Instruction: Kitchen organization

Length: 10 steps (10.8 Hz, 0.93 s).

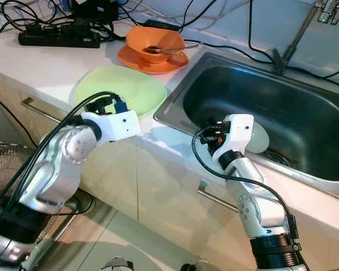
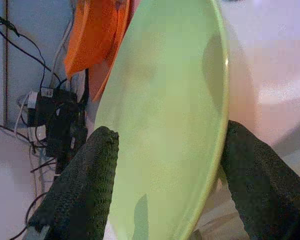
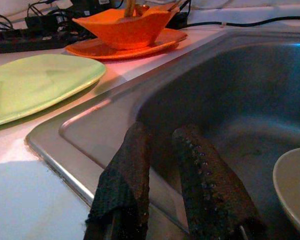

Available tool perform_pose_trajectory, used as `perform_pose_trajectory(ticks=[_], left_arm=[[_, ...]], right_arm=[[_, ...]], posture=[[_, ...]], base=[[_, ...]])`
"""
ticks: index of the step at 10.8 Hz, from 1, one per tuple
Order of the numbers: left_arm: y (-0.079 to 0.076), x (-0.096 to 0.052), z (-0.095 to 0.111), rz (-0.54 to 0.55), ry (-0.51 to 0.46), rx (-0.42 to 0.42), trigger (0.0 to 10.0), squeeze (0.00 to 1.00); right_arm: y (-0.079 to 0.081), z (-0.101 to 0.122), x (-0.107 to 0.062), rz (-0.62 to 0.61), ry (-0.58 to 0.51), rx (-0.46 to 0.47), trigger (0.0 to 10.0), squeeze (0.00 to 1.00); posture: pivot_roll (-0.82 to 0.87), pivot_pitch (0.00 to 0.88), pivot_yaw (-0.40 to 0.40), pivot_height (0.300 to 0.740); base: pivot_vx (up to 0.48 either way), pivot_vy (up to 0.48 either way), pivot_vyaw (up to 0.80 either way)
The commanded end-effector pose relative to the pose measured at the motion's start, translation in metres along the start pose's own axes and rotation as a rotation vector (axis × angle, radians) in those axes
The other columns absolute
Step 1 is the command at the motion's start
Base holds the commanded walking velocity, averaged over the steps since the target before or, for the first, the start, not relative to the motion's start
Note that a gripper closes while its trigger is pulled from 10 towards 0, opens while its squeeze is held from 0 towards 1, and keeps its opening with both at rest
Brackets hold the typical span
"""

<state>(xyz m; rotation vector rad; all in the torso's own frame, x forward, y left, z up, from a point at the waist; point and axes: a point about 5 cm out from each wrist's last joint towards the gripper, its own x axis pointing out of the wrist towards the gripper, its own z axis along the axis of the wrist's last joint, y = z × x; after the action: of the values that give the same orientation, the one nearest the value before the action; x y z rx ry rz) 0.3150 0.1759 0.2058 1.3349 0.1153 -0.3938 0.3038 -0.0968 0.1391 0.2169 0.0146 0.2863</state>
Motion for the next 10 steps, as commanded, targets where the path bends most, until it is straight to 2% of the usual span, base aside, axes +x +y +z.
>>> perform_pose_trajectory(ticks=[1, 3, 6, 7, 10], left_arm=[[-0.007, 0.004, -0.006, -0.036, 0.048, 0.032, 10.0, 0.0], [-0.001, 0.008, -0.01, -0.014, 0.09, 0.058, 10.0, 0.0], [-0.004, 0.013, -0.013, -0.032, 0.111, 0.069, 10.0, 0.0], [-0.008, 0.014, -0.012, -0.051, 0.104, 0.069, 0.0, 0.0], [-0.011, 0.014, -0.01, -0.061, 0.096, 0.073, 0.0, 0.0]], right_arm=[[-0.003, 0.003, 0.002, -0.013, -0.011, -0.012, 10.0, 0.0], [-0.003, 0.003, 0.002, -0.015, -0.011, -0.011, 10.0, 0.0], [-0.002, 0.002, 0.002, -0.016, -0.011, -0.008, 10.0, 0.0], [-0.002, 0.002, 0.002, -0.019, -0.012, -0.007, 10.0, 0.0], [-0.002, 0.002, 0.003, -0.022, -0.014, -0.006, 10.0, 0.0]], posture=[[0.08, 0.073, -0.099, 0.719], [0.08, 0.073, -0.099, 0.719], [0.08, 0.073, -0.095, 0.719], [0.08, 0.074, -0.094, 0.719], [0.08, 0.074, -0.097, 0.719]], base=[[0.0, 0.0, 0.0], [0.0, 0.0, 0.0], [0.0, 0.0, 0.0], [0.0, 0.0, 0.0], [0.0, 0.0, 0.0]])
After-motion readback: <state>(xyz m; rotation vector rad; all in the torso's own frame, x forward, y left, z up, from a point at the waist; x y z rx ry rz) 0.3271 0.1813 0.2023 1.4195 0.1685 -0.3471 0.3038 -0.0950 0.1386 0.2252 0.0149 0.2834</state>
